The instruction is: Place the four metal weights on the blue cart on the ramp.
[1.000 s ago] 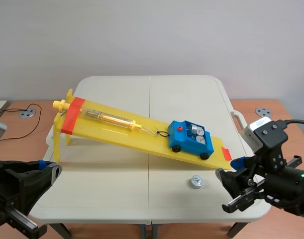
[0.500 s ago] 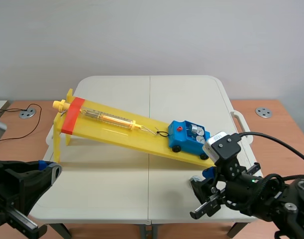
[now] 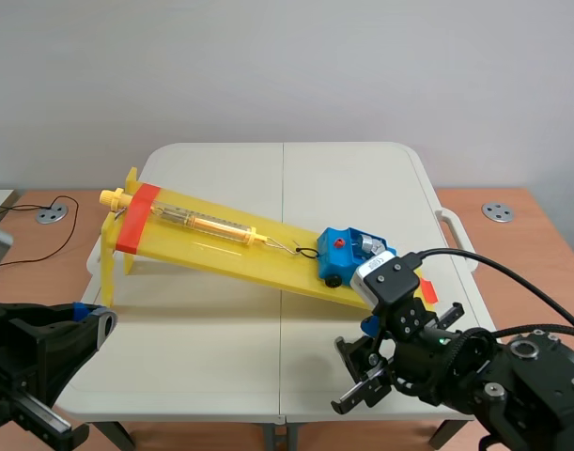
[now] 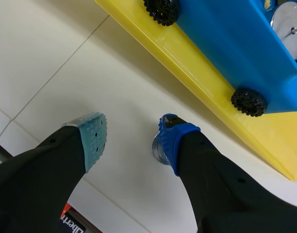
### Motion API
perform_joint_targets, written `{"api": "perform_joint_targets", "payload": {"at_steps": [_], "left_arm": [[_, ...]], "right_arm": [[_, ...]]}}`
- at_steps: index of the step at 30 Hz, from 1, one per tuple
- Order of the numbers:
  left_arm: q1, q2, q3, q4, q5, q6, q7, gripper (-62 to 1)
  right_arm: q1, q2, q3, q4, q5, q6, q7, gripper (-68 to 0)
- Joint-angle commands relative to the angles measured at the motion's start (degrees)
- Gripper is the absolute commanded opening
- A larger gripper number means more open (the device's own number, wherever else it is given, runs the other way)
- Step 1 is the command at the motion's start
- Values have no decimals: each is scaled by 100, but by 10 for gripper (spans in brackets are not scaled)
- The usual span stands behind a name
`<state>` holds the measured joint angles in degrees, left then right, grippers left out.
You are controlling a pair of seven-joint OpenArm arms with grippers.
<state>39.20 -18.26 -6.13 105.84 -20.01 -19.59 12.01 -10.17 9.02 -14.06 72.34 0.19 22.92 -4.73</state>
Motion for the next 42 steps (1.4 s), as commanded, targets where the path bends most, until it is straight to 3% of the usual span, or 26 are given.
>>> {"api": "perform_joint_targets", "payload": {"at_steps": [1,6,25,39,42], "left_arm": [[-35,46,-74,354,-426,-118,-595,-558],[-35,46,-74,354,-426,-118,-595,-558],[-35,46,-74,354,-426,-118,-597,-558],[-35,46,-74,354,-426,-118,-599,-558],[-35,46,-74,354,-426,-118,-601,-558]], "right_arm": [[463,46,114,197,184,-365,811,-414],[463,-15,114,184,164,-505,811,-414],[627,-50,111,-356,164,-496,916,-434],[636,-79,111,-529,164,-518,487,-662],[636,-76,111,-529,164,-518,376,-668]]}}
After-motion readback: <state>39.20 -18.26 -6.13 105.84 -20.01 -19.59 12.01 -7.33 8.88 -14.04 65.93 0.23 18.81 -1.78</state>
